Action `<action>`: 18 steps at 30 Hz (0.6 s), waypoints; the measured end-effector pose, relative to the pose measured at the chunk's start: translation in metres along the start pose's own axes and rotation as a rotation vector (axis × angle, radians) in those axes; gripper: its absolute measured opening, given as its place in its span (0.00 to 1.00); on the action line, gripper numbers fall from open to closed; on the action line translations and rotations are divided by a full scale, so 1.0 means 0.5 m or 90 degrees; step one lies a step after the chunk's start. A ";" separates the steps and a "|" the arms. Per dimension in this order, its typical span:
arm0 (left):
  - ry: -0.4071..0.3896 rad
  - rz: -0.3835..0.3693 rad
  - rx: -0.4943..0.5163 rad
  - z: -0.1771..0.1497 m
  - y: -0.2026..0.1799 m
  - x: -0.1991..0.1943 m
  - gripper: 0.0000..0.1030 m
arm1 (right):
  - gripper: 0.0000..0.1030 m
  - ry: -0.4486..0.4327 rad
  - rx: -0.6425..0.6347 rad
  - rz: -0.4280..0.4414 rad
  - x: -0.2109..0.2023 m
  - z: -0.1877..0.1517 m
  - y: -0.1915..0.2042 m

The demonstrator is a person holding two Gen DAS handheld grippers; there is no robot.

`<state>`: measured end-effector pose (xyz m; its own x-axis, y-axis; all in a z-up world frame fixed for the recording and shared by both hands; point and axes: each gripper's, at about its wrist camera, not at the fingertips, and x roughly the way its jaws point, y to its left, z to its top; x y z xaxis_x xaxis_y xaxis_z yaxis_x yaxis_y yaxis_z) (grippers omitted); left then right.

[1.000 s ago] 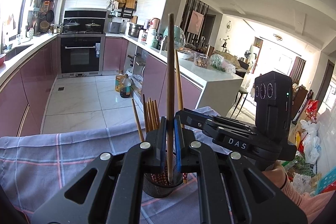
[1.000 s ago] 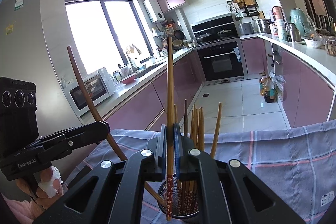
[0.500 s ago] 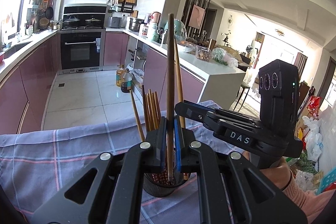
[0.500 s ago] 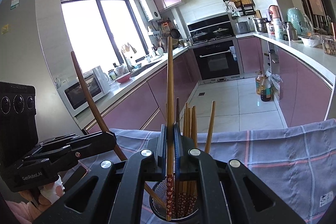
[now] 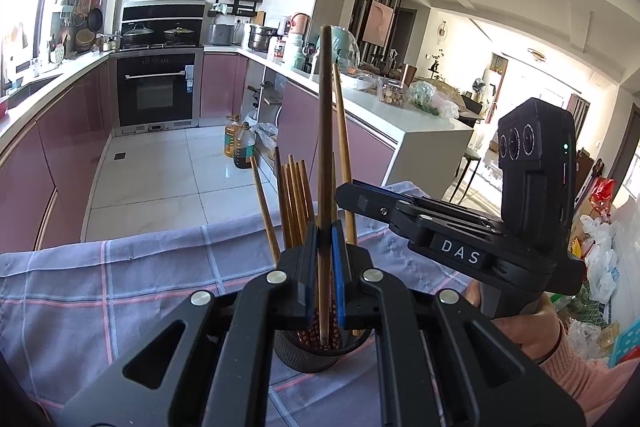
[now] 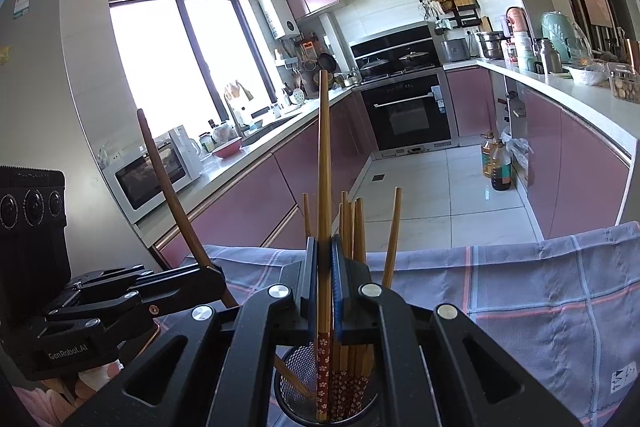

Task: Organize utensils
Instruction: 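Lower the chopstick into the mesh cup with the right gripper, then open the right gripper to release the chopstick and withdraw it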

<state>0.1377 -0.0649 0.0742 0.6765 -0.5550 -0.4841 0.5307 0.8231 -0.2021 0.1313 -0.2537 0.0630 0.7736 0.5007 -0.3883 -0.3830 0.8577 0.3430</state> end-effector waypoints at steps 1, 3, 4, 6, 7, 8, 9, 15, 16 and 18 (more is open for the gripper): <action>0.002 0.000 0.000 0.000 0.000 0.002 0.08 | 0.05 -0.001 0.001 -0.002 0.001 0.000 -0.002; 0.006 0.001 0.000 0.000 0.001 0.007 0.08 | 0.05 -0.002 0.005 -0.001 0.003 -0.002 -0.002; 0.008 0.001 -0.001 -0.001 0.000 0.009 0.08 | 0.05 -0.004 0.005 -0.004 0.003 -0.004 0.000; 0.012 0.004 0.002 -0.004 0.000 0.014 0.08 | 0.06 -0.006 -0.004 -0.020 0.008 -0.007 0.000; 0.014 0.005 0.004 -0.006 -0.001 0.017 0.08 | 0.06 -0.005 -0.008 -0.026 0.010 -0.011 -0.001; 0.018 0.005 0.007 -0.007 -0.001 0.021 0.08 | 0.06 -0.001 -0.007 -0.026 0.015 -0.015 0.000; 0.022 0.004 0.010 -0.009 -0.002 0.023 0.08 | 0.06 0.005 -0.005 -0.025 0.020 -0.020 -0.001; 0.045 0.006 0.022 -0.025 -0.006 0.036 0.08 | 0.06 0.029 -0.004 -0.034 0.033 -0.042 -0.007; 0.048 0.007 0.023 -0.029 -0.005 0.037 0.08 | 0.06 0.031 -0.005 -0.034 0.033 -0.044 -0.007; 0.052 0.006 0.024 -0.033 -0.004 0.040 0.08 | 0.06 0.035 -0.007 -0.035 0.031 -0.048 -0.006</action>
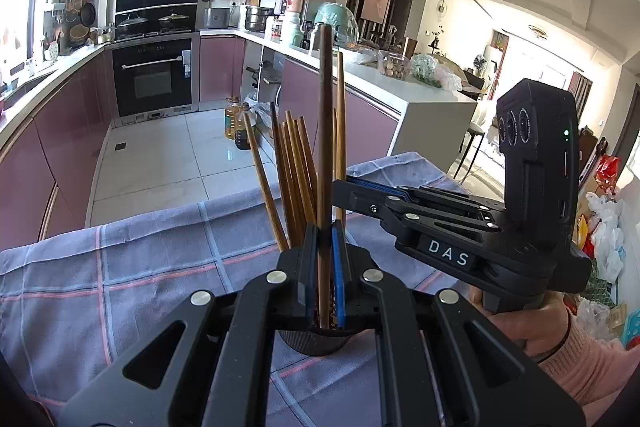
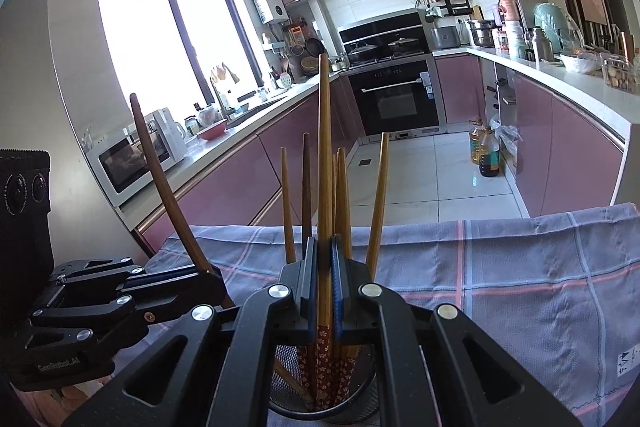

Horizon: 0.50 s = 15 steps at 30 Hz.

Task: Organize utensils
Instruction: 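Open the right gripper to release the chopstick and withdraw it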

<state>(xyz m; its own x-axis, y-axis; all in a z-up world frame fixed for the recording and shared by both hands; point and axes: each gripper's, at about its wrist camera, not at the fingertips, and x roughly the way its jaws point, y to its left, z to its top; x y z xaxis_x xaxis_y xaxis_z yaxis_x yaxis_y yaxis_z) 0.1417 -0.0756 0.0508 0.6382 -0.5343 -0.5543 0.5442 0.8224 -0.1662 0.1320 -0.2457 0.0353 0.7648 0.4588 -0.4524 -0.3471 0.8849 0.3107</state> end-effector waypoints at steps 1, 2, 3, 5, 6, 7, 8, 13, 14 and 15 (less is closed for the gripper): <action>0.003 -0.001 0.001 -0.001 0.001 0.002 0.08 | 0.06 0.003 -0.001 0.001 -0.001 -0.001 0.000; 0.005 -0.001 0.000 0.000 0.004 0.004 0.08 | 0.06 0.008 -0.002 0.004 -0.002 -0.004 0.001; 0.006 -0.001 0.001 -0.001 0.005 0.005 0.08 | 0.06 0.012 -0.004 0.005 -0.001 -0.004 0.002; 0.010 -0.002 0.002 -0.003 0.004 0.008 0.07 | 0.06 0.018 -0.011 0.004 0.001 -0.008 0.006; 0.011 -0.003 0.002 -0.004 0.005 0.010 0.08 | 0.06 0.021 -0.012 0.005 0.001 -0.009 0.006; 0.013 -0.003 0.002 -0.005 0.004 0.012 0.08 | 0.06 0.023 -0.013 0.005 0.001 -0.011 0.007; 0.014 -0.003 0.002 -0.005 0.004 0.013 0.07 | 0.06 0.025 -0.014 0.005 0.002 -0.013 0.008; 0.019 -0.002 0.002 -0.008 0.008 0.017 0.08 | 0.06 0.036 -0.015 0.002 0.009 -0.016 0.006; 0.021 -0.002 0.003 -0.009 0.009 0.020 0.08 | 0.06 0.039 -0.014 0.001 0.010 -0.017 0.005; 0.023 -0.001 0.002 -0.012 0.010 0.022 0.08 | 0.06 0.040 -0.013 0.000 0.012 -0.017 0.004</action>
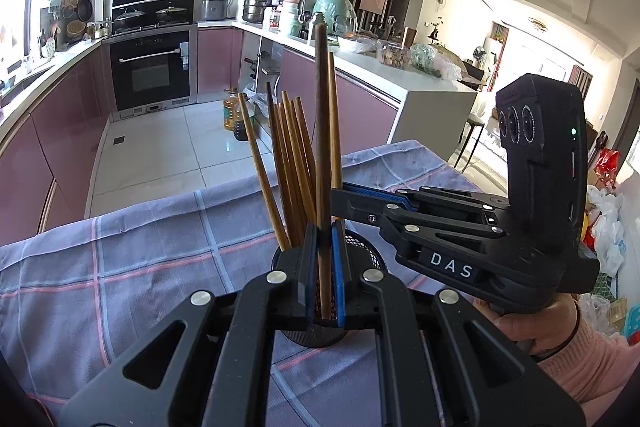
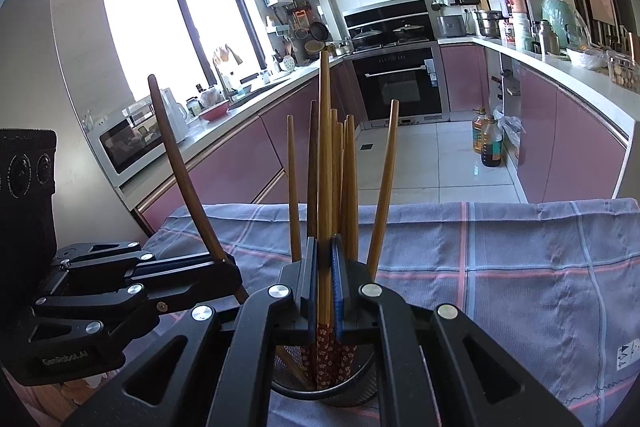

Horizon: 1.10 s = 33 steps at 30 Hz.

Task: Organize utensils
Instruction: 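Open the right gripper to release the chopstick and withdraw it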

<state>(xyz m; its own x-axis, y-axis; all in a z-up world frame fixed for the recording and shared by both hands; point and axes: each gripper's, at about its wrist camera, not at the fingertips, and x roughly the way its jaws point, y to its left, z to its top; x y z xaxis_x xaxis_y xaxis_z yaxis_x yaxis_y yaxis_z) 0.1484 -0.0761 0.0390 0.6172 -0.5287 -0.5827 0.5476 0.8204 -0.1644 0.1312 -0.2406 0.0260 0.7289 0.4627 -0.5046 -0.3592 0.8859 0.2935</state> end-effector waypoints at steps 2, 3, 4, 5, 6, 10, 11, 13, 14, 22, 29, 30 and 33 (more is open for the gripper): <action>0.001 0.002 -0.001 -0.002 0.000 0.005 0.08 | 0.06 0.004 0.000 -0.001 0.001 -0.001 -0.003; 0.002 0.003 -0.002 -0.001 0.001 0.007 0.08 | 0.06 0.006 0.001 -0.001 0.003 -0.002 -0.003; 0.003 0.004 -0.003 -0.001 0.002 0.009 0.08 | 0.06 0.007 0.000 -0.002 0.005 -0.002 -0.002; 0.003 0.005 -0.004 0.000 -0.002 0.008 0.08 | 0.06 0.008 0.000 -0.002 0.006 -0.003 -0.002; 0.003 0.005 -0.005 0.001 -0.001 0.010 0.08 | 0.06 0.009 0.000 -0.002 0.007 -0.003 -0.001; 0.005 0.012 -0.007 0.004 0.001 0.019 0.08 | 0.06 0.011 0.002 -0.002 0.012 -0.001 -0.002; 0.006 0.012 -0.009 0.005 0.004 0.022 0.08 | 0.07 0.011 0.003 -0.002 0.013 0.000 -0.002; 0.011 0.013 -0.014 0.008 0.010 0.029 0.08 | 0.07 0.012 0.004 -0.001 0.015 0.000 -0.003; 0.012 0.013 -0.015 0.008 0.012 0.033 0.08 | 0.07 0.012 0.005 -0.002 0.014 0.000 -0.004; 0.031 0.011 -0.024 0.003 0.026 0.063 0.08 | 0.07 0.006 0.012 0.003 0.004 -0.001 -0.006; -0.005 0.043 -0.039 -0.023 0.043 0.037 0.36 | 0.39 -0.016 0.012 0.000 -0.030 -0.009 -0.003; -0.019 0.055 -0.038 -0.030 0.044 0.026 0.43 | 0.48 -0.020 0.009 -0.004 -0.036 -0.012 -0.001; -0.062 0.107 -0.040 -0.055 0.053 -0.010 0.71 | 0.67 -0.036 0.001 -0.024 -0.052 -0.024 0.003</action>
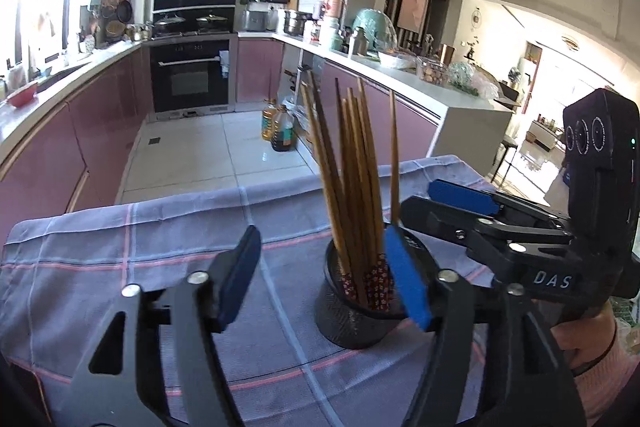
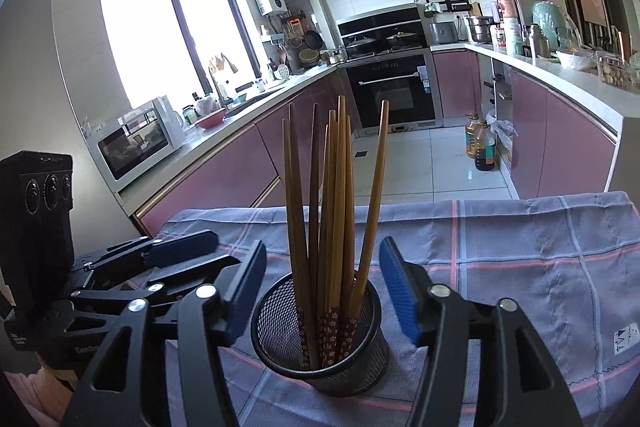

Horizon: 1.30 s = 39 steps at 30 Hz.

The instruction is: Organize utensils

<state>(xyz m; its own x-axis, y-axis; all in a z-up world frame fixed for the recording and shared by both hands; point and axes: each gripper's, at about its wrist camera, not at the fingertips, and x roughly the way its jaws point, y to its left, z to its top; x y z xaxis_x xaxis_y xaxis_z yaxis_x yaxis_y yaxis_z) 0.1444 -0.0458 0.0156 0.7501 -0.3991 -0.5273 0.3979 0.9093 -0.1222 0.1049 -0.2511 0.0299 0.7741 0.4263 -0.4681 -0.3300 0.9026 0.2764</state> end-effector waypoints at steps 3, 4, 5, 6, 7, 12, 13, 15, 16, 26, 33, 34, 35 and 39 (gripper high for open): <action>-0.035 0.056 -0.001 -0.022 0.017 -0.033 0.83 | 0.82 -0.019 -0.011 -0.029 -0.015 -0.010 0.004; -0.049 0.077 -0.008 -0.028 0.023 -0.045 0.89 | 0.84 -0.023 -0.017 -0.037 -0.019 -0.014 0.006; -0.062 0.094 -0.013 -0.035 0.027 -0.057 0.91 | 0.87 -0.028 -0.023 -0.046 -0.023 -0.020 0.010; -0.074 0.114 -0.018 -0.044 0.033 -0.068 0.95 | 0.94 -0.038 -0.027 -0.059 -0.029 -0.027 0.015; -0.082 0.127 -0.023 -0.048 0.036 -0.077 0.95 | 0.94 -0.046 -0.031 -0.067 -0.032 -0.031 0.019; -0.107 0.172 -0.038 -0.077 0.049 -0.122 0.95 | 0.94 -0.085 -0.062 -0.106 -0.053 -0.050 0.043; -0.116 0.181 -0.040 -0.083 0.052 -0.132 0.95 | 0.94 -0.096 -0.068 -0.114 -0.058 -0.053 0.049; -0.127 0.199 -0.043 -0.093 0.056 -0.149 0.95 | 0.94 -0.123 -0.079 -0.132 -0.074 -0.058 0.061; -0.134 0.206 -0.045 -0.097 0.057 -0.158 0.95 | 0.94 -0.132 -0.083 -0.138 -0.078 -0.060 0.065; -0.168 0.245 -0.070 -0.144 0.052 -0.224 0.95 | 0.94 -0.181 -0.113 -0.172 -0.102 -0.097 0.104; -0.188 0.247 -0.067 -0.142 0.043 -0.252 0.95 | 0.94 -0.189 -0.108 -0.174 -0.109 -0.111 0.119; -0.192 0.247 -0.066 -0.142 0.041 -0.256 0.95 | 0.94 -0.191 -0.107 -0.173 -0.109 -0.113 0.119; -0.195 0.246 -0.066 -0.139 0.041 -0.259 0.95 | 0.94 -0.191 -0.107 -0.171 -0.110 -0.115 0.120; -0.203 0.242 -0.056 -0.138 0.032 -0.268 0.95 | 0.94 -0.193 -0.106 -0.170 -0.110 -0.118 0.124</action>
<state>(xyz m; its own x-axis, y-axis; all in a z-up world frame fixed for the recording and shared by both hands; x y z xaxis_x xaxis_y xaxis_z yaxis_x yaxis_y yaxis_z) 0.0136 0.0303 0.0264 0.9629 -0.0409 -0.2666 0.0291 0.9984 -0.0483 0.0100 -0.2152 0.0234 0.9597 0.1616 -0.2301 -0.1596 0.9868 0.0276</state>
